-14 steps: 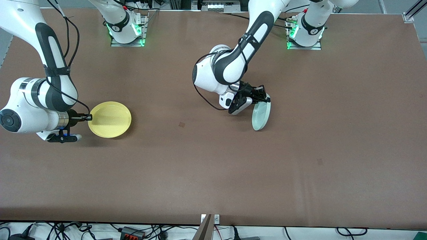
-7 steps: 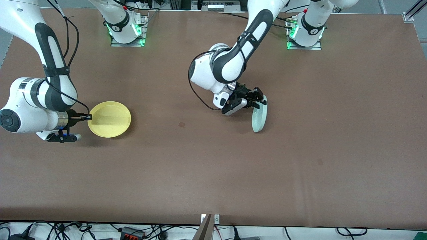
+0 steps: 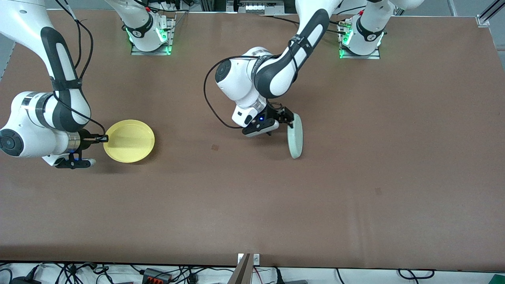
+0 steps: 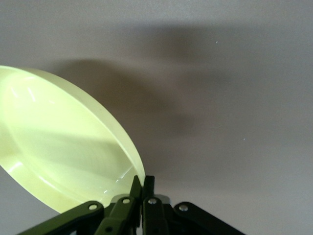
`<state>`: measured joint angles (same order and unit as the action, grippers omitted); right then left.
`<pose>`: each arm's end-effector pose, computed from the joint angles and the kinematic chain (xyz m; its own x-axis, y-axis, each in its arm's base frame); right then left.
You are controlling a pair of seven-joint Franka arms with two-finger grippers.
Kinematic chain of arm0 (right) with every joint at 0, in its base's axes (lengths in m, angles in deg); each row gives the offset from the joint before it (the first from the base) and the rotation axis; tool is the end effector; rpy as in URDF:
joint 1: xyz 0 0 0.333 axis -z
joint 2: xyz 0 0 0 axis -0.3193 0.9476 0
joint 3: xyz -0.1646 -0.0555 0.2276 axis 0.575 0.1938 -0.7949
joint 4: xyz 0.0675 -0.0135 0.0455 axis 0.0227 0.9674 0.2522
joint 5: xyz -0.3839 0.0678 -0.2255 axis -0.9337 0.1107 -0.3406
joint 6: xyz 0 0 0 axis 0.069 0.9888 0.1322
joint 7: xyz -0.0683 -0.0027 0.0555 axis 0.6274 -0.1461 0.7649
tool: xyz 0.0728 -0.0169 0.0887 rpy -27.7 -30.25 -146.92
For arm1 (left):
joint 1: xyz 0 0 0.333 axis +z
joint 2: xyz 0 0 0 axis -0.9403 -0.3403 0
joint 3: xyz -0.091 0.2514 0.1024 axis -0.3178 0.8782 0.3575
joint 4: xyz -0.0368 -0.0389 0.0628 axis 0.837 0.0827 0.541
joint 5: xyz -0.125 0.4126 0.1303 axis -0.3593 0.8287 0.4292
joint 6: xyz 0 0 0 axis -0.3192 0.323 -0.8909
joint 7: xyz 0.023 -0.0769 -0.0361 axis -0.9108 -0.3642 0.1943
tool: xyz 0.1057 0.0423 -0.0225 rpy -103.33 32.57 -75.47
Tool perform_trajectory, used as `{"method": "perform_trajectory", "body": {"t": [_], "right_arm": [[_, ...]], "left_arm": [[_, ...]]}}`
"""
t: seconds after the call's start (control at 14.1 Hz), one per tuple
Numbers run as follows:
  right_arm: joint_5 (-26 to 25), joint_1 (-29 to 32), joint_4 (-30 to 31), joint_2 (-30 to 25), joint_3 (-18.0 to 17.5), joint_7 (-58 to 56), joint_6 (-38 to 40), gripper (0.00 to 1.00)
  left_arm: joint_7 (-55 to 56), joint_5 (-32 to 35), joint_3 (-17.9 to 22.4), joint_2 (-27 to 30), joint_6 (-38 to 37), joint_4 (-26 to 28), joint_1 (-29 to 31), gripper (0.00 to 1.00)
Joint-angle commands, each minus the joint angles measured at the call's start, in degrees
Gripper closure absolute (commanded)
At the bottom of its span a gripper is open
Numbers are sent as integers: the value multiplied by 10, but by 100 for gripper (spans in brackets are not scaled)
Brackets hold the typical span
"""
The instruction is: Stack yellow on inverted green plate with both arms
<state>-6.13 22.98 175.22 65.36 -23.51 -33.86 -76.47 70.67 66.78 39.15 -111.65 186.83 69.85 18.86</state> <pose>0.6483 -0.0592 0.2043 0.9377 0.0283 -0.3464 0.0104 -0.9985 -0.0535 0.5233 -0.5291 0.2274 0.9759 0.0493 0.2124 0.1376 -0.8950 -0.4242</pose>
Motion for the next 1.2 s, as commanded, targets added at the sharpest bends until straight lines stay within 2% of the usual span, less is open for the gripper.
{"method": "perform_trajectory", "body": {"t": [0.0, 0.21, 0.42, 0.64, 0.92, 1.13], "right_arm": [[6, 6, -5, -5, -3, -15, 11, 100], [5, 4, -9, -22, -4, -15, 11, 100], [3, -7, -39, -31, -6, -18, 20, 100], [4, -35, -53, -42, -6, -16, 30, 100], [9, -78, -52, -49, -18, -1, 37, 100], [65, -118, -52, -43, -24, 35, 37, 100]], "left_arm": [[-6, -50, -2, -11, 60, -18, 11, 0], [-22, -55, -3, 8, 62, -13, 21, 0], [-94, -77, -3, 35, 57, -10, 56, 0], [-195, -91, -4, 75, 29, -9, 122, 0], [-448, -204, -3, 119, -21, -9, 244, 0], [-559, -216, -4, 142, -64, -9, 317, 0]]}}
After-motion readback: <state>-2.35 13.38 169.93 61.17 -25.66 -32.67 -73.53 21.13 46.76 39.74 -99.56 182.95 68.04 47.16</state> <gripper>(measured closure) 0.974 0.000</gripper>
